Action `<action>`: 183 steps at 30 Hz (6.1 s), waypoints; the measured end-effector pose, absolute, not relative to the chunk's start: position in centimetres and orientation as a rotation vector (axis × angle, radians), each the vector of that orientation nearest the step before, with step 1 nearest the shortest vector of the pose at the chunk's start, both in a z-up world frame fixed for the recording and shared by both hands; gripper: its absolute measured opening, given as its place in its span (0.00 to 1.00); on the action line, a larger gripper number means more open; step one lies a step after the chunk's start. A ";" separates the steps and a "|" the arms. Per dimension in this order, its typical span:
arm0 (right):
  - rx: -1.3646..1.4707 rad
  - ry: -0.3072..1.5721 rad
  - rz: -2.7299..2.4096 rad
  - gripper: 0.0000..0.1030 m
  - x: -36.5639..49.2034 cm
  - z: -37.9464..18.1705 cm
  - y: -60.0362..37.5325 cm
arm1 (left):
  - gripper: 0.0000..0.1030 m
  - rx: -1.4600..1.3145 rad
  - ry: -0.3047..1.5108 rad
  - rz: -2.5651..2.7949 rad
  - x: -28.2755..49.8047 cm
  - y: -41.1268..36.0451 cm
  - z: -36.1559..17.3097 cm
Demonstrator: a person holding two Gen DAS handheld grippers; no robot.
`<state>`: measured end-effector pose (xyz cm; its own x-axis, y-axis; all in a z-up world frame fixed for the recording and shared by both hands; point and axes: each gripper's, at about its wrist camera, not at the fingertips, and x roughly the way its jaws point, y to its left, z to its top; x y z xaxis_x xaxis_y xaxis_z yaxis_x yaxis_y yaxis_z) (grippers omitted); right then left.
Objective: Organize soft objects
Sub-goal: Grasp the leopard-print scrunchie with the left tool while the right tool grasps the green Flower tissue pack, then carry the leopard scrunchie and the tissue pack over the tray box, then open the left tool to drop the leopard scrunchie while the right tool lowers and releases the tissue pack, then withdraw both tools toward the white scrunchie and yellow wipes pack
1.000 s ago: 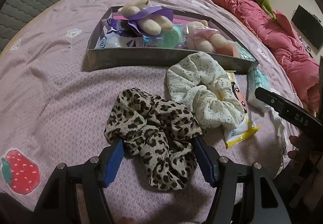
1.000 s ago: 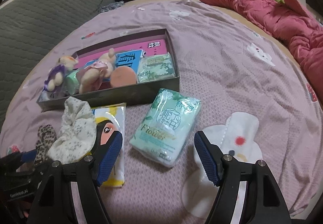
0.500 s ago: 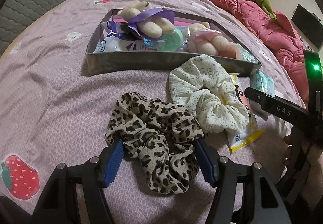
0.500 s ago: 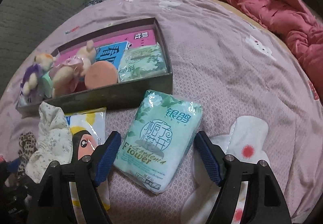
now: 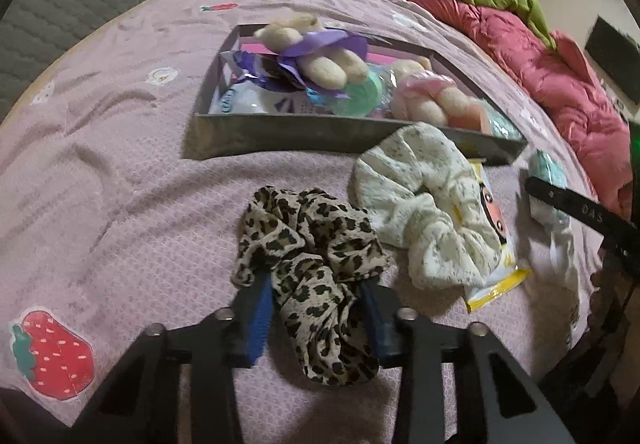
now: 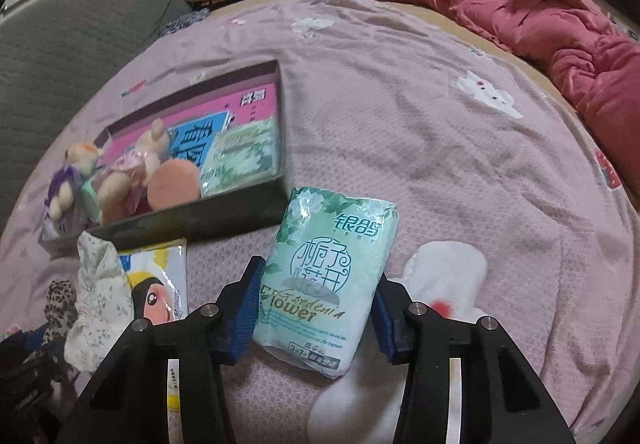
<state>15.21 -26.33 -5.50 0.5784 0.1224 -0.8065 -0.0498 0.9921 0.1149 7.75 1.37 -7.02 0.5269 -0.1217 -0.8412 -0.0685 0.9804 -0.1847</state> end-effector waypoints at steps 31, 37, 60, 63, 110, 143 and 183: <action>-0.054 0.734 0.262 0.48 14.0 0.3 -22.0 | 0.21 -0.154 0.744 -0.082 8.3 1.1 -0.8; -0.060 0.714 0.276 0.48 15.2 0.7 -21.5 | 0.21 -0.153 0.705 -0.120 9.5 0.1 0.1; -0.116 0.653 0.316 0.48 19.4 1.6 -20.7 | 0.21 -0.113 0.671 -0.161 16.3 -2.7 0.2; -0.135 0.655 0.322 0.48 19.8 1.6 -20.5 | 0.21 -0.111 0.679 -0.179 16.6 -2.9 0.1; -0.304 0.851 0.327 0.50 23.6 -3.2 -18.8 | 0.37 -0.152 0.818 -0.189 19.5 -2.8 -2.3; -0.271 0.766 0.317 0.67 22.9 -1.3 -19.1 | 0.59 -0.174 0.767 -0.196 19.1 -2.2 -1.3; -0.225 0.670 0.325 0.73 19.4 0.4 -20.1 | 0.60 -0.158 0.719 -0.173 16.1 -0.6 1.1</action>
<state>19.38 -20.09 0.38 0.7364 0.2213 -0.6393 -0.3643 0.9260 -0.0992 16.12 -0.61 1.12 0.7396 -0.2113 -0.6390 0.1028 0.9738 -0.2030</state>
